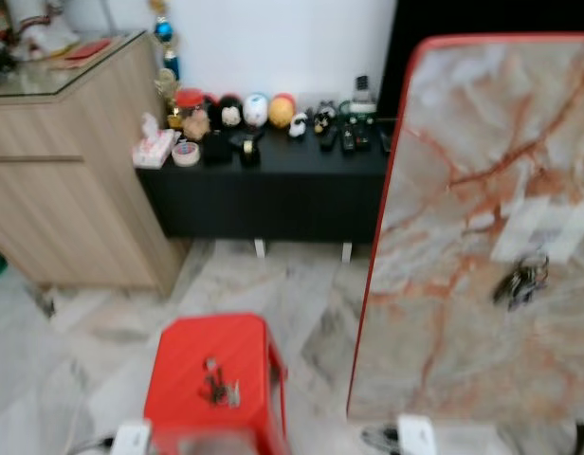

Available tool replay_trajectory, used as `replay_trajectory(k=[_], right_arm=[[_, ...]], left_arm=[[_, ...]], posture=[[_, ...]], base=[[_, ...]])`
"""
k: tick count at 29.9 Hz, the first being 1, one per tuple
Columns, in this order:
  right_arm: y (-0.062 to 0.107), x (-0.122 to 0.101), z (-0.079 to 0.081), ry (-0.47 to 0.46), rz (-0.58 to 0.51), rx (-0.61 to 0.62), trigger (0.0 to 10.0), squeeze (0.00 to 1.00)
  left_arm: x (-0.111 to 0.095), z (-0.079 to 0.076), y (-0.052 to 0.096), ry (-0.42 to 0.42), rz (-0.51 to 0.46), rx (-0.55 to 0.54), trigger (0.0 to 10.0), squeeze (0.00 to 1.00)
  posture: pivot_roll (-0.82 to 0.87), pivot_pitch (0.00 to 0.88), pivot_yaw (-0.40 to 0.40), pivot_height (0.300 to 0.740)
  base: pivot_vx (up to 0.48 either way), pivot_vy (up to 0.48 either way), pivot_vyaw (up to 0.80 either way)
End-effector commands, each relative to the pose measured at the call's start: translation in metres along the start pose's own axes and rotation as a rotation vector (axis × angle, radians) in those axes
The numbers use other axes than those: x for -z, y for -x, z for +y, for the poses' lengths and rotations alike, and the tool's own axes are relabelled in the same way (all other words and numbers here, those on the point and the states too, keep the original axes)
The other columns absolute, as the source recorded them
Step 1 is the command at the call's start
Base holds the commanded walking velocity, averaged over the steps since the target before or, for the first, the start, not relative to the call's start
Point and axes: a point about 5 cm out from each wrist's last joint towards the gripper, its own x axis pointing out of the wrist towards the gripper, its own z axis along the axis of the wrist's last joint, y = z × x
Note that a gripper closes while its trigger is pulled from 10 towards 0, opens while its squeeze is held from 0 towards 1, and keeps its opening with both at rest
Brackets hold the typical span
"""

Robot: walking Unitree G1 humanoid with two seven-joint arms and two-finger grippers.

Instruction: Hang keys on a hook

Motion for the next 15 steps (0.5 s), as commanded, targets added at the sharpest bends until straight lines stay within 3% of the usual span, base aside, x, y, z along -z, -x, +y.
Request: replay_trajectory(k=[1,15], right_arm=[[-0.0013,-0.0076,0.0125,-0.004,-0.022,-0.03,10.0,0.0],[-0.0014,-0.0088,0.0134,-0.01,-0.029,-0.033,10.0,0.0]], left_arm=[[0.0017,0.0084,0.0013,-0.017,0.019,-0.021,10.0,0.0],[0.0058,0.0085,0.0022,-0.01,0.036,-0.026,10.0,0.0]], posture=[[0.01,0.0,-0.004,0.74],[0.01,0.0,-0.007,0.74]], base=[[0.0,0.476,0.0],[0.0,0.476,0.0]])
